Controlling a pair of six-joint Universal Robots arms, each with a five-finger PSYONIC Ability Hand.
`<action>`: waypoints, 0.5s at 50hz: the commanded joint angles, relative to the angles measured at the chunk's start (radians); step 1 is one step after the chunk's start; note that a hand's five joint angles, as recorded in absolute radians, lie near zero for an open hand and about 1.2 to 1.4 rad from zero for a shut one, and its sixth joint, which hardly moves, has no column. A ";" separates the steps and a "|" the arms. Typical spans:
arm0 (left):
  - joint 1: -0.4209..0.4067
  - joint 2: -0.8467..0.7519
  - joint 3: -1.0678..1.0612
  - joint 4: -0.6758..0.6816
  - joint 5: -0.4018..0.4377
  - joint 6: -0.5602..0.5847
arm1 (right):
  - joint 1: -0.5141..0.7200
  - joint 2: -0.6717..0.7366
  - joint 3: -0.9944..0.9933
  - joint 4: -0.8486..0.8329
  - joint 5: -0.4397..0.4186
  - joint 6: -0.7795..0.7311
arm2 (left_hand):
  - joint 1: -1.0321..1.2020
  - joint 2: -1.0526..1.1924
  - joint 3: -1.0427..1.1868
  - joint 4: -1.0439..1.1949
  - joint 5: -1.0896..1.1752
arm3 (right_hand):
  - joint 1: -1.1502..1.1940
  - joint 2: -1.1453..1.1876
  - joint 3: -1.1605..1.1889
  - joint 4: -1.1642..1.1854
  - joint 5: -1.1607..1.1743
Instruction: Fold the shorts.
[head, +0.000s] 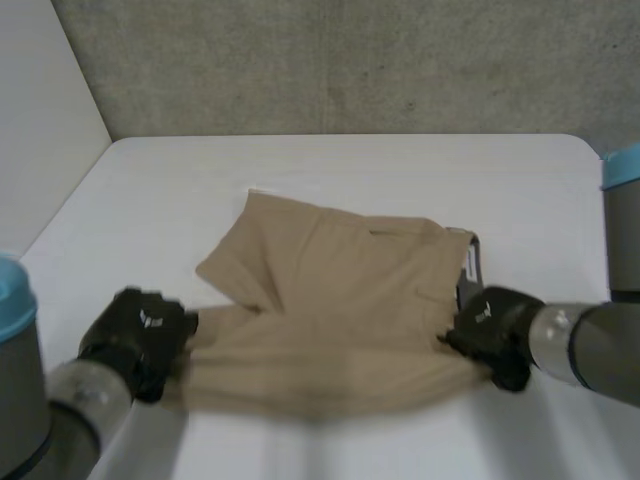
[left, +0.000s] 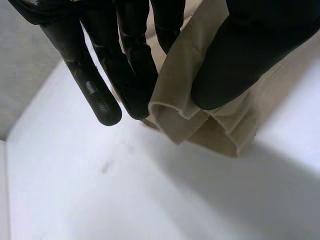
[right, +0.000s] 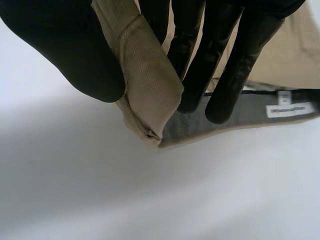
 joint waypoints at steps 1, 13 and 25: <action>-0.048 0.081 -0.040 -0.039 0.026 0.082 | -0.022 -0.076 0.090 0.059 -0.042 -0.078 | 0.289 0.199 0.203 0.194 0.244 | 0.427 0.220 0.214 0.205 0.241; -0.035 -0.253 0.213 0.258 0.022 0.105 | -0.021 0.095 -0.105 -0.190 -0.004 0.138 | 0.289 0.199 0.203 0.194 0.244 | 0.427 0.220 0.214 0.205 0.241; -0.031 -0.667 0.618 0.471 -0.029 0.149 | -0.017 0.359 -0.441 -0.354 0.135 0.175 | 0.289 0.199 0.203 0.194 0.244 | 0.427 0.220 0.214 0.205 0.241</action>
